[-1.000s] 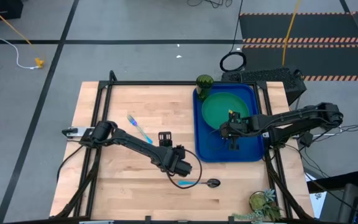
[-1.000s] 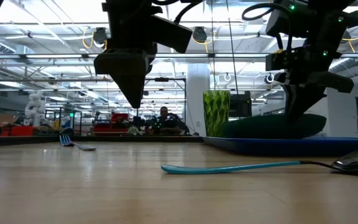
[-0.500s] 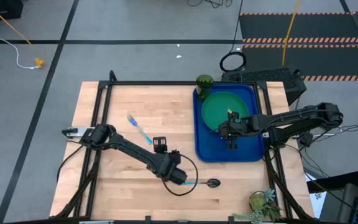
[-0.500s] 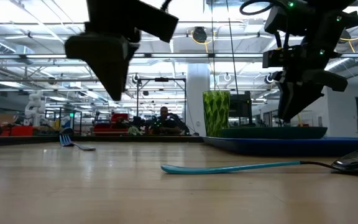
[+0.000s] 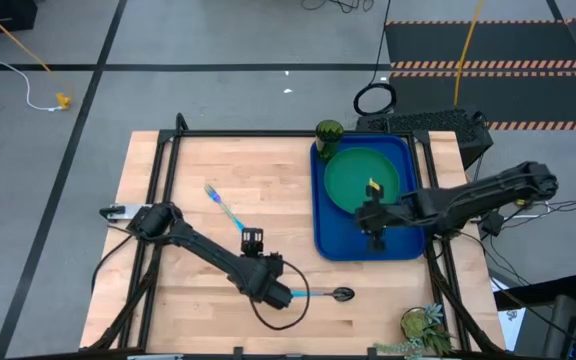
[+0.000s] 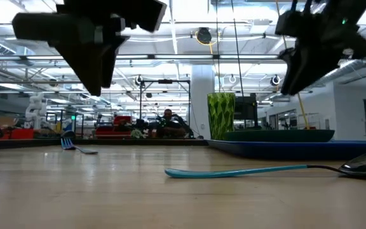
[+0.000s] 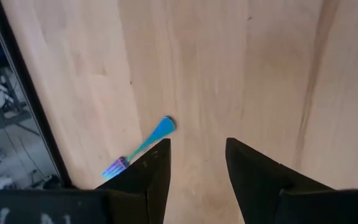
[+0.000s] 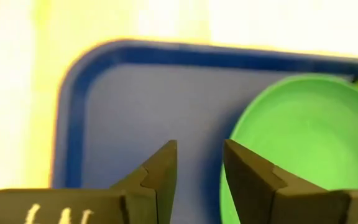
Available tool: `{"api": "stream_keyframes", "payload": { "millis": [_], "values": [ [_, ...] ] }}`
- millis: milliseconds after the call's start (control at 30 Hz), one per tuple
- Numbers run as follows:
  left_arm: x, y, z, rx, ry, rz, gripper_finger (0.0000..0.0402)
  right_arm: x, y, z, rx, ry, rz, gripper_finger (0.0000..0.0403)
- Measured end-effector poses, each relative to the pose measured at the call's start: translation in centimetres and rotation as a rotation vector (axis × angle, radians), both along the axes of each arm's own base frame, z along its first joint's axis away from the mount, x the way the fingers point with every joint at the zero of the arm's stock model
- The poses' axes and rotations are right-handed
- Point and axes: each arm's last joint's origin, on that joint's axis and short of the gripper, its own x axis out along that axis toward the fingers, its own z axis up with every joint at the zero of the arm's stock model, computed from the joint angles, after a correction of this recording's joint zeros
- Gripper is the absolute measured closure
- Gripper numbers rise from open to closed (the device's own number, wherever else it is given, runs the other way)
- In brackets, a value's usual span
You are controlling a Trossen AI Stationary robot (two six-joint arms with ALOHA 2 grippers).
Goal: Pick and place plate/cup/fork/spoon on tray
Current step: Put the blue fork on the blue tray to the left of the green cup
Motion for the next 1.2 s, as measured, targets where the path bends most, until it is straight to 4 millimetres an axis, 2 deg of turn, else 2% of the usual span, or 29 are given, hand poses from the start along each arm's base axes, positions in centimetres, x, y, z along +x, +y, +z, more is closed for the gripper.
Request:
{"api": "stream_keyframes", "payload": {
  "millis": [100,233,333,467,600,933,1200],
  "values": [
    [-0.6,1.2,1.6,-0.018,-0.017,-0.018,0.0245,-0.5,0.6,0.8,0.019,-0.045,0.022,0.0279],
    [-2.1,3.8,3.4,-0.070,-0.078,-0.058,0.0245,-1.0,1.2,1.3,0.039,-0.080,0.045,0.0279],
    [-4.0,6.5,3.5,-0.086,-0.071,-0.120,0.0245,-1.3,1.6,1.5,0.044,-0.095,0.065,0.0279],
    [-6.9,9.9,2.0,-0.081,0.065,-0.205,0.0245,-1.4,1.9,1.7,0.046,-0.101,0.084,0.0279],
    [-9.0,12.9,0.3,-0.113,0.147,-0.195,0.0245,-1.4,2.0,1.6,0.020,-0.095,0.120,0.0279],
    [-10.3,17.9,-3.9,-0.256,0.194,-0.302,0.0245,-1.4,2.0,1.6,-0.005,-0.090,0.148,0.0279],
    [-10.7,20.0,-5.6,-0.303,0.174,-0.363,0.0245,-1.4,2.0,1.6,-0.019,-0.087,0.165,0.0280]
  ]
}}
